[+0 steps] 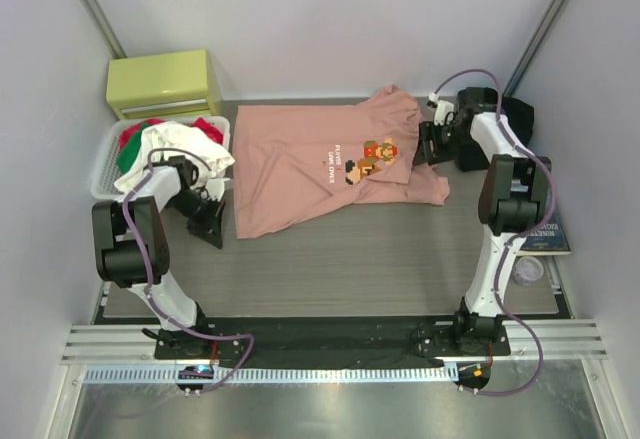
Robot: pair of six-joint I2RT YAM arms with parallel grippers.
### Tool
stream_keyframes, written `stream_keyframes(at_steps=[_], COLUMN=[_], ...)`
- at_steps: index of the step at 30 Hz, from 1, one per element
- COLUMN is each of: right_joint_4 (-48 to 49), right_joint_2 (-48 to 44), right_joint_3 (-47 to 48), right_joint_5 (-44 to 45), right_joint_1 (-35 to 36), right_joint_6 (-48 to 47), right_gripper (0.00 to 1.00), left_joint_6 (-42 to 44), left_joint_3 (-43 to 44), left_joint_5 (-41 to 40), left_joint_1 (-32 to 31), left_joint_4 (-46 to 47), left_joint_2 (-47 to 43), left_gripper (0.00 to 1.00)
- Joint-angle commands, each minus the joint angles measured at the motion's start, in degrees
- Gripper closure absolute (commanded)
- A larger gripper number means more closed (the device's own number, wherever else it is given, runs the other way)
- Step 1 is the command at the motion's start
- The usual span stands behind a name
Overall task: Fold and stack the t-shirts
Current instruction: Fold the flattened tshirt in 1/3 of the way
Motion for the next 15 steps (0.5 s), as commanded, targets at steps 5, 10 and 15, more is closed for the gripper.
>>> stream_keyframes(at_steps=[5, 10, 15], right_joint_4=[-1.48, -2.36, -0.97], right_joint_2=[-20.79, -23.53, -21.68], right_joint_3=[-11.92, -17.28, -22.81], right_joint_5=[-1.96, -6.09, -8.55], right_joint_1=[0.43, 0.78, 1.83], right_joint_6=[-3.20, -3.03, -2.77], right_gripper=[0.35, 0.32, 0.34], left_joint_6=[-0.07, -0.14, -1.20], left_joint_3=[4.71, 9.02, 10.34], left_joint_5=[1.96, 1.88, 2.32], left_joint_1=[0.33, 0.25, -0.19], left_joint_4=[-9.38, -12.21, -12.21], left_joint_2=[2.60, 2.42, 2.51], left_gripper=[1.00, 1.00, 1.00])
